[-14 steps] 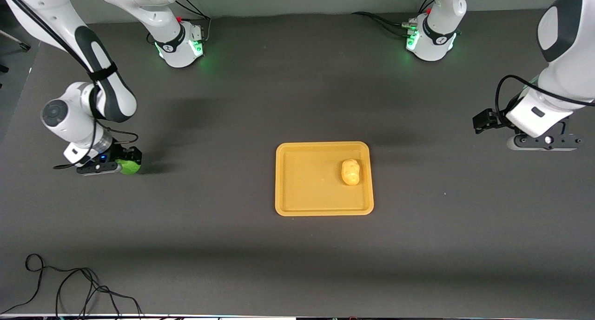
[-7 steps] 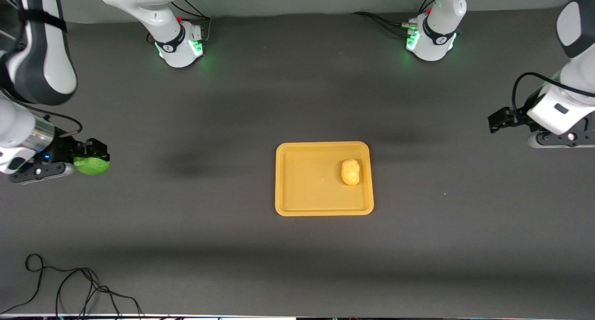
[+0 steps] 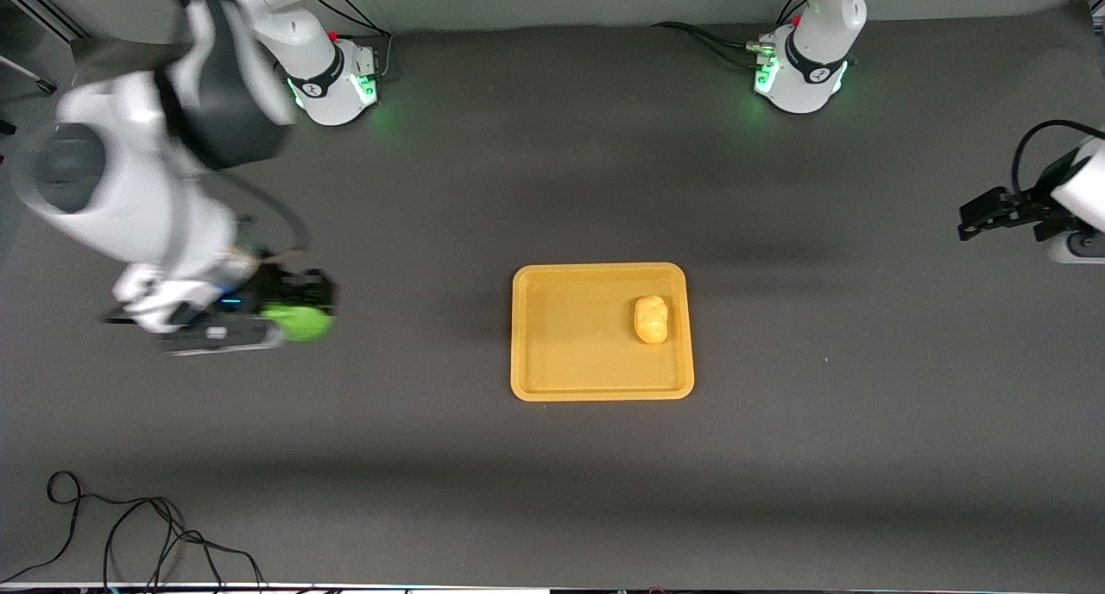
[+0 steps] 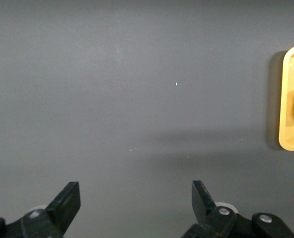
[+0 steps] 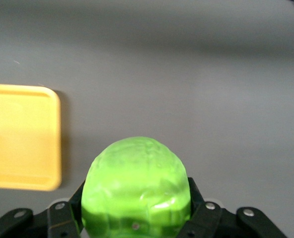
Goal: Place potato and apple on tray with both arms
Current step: 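Lift the green apple with the right gripper and carry it toward the tray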
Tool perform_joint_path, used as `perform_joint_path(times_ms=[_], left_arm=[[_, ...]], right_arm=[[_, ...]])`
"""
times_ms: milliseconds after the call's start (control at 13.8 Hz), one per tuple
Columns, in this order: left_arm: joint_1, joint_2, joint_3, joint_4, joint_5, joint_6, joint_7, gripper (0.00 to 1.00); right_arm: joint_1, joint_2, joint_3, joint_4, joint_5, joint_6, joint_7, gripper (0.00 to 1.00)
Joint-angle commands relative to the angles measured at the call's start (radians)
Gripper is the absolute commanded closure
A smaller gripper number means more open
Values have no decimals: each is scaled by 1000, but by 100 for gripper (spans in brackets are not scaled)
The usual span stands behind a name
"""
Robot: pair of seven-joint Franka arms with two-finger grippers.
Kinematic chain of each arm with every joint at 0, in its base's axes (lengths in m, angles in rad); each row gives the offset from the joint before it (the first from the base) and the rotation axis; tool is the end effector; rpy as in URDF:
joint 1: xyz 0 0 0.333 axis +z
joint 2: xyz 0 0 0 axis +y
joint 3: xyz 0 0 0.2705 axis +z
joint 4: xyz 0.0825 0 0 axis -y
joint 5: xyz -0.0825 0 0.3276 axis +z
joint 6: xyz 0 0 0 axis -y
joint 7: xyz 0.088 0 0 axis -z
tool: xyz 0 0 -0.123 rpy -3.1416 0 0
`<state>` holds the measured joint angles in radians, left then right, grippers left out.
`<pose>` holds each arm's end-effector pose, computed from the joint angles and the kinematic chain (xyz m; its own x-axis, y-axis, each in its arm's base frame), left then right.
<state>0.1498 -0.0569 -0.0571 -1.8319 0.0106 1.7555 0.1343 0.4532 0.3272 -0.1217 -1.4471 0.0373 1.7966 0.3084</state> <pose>0.4879 0.0460 0.4974 0.9988 -0.0434 -0.0213 -0.0436 -0.9990 -0.0109 0.5566 0.2047 0.4574 0.9995 0.0220 0.0243 0.0221 -0.9997 -0.0051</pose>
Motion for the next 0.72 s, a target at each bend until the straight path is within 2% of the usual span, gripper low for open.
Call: perform_joint_path(times_ms=[0, 72, 217, 290, 507, 652], left_arm=[[-172, -18, 144, -1, -14, -24, 12, 0], [-211, -18, 176, -1, -14, -21, -17, 0], [-233, -17, 183, 0, -14, -5, -61, 0], [-236, -14, 181, 0, -14, -5, -65, 0], [-225, -14, 169, -1, -14, -10, -53, 0], [-228, 9, 160, 17, -14, 7, -59, 0]], right_arm=[[118, 205, -13, 251, 4, -65, 173, 54], [172, 267, -13, 322, 4, -65, 254, 54], [261, 382, -7, 434, 4, -51, 403, 54], [292, 427, 16, 477, 4, -43, 452, 54], [326, 507, 54, 487, 4, 67, 530, 54], [346, 593, 54, 485, 3, 163, 543, 54]])
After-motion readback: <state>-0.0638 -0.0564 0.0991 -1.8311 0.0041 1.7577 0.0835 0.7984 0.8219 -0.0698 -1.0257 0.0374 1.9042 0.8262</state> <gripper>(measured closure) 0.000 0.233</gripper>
